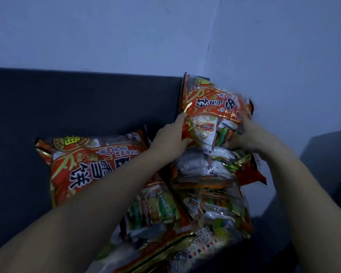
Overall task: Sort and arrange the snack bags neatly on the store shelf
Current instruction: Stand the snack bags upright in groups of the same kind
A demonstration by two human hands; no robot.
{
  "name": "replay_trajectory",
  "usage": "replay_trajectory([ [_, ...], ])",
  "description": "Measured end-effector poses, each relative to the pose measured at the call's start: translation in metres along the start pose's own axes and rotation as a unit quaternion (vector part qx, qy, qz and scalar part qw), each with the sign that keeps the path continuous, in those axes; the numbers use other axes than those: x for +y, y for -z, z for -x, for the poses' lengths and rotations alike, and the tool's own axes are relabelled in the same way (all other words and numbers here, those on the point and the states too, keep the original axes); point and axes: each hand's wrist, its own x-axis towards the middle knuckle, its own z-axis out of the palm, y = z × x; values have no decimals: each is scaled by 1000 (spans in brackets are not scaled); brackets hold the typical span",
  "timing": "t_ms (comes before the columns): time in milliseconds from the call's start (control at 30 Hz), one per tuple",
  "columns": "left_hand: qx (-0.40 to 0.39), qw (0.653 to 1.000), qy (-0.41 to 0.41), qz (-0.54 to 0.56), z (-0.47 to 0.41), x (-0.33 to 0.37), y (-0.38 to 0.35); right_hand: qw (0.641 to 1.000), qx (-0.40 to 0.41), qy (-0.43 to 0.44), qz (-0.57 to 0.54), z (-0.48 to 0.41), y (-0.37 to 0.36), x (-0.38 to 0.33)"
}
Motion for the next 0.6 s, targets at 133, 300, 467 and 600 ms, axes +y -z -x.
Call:
replay_trajectory([
  [133,-44,998,8,49,-7,-4,9,993,-13,-18,113,21,14,-25],
  [300,-113,990,30,78,-8,-11,6,984,-73,-22,160,29,17,-38],
  [467,-155,986,63,22,-14,-22,10,986,-104,-31,126,20,13,-34],
  [600,-33,986,75,-149,-16,-36,12,996,-82,-6,43,18,-5,-30],
])
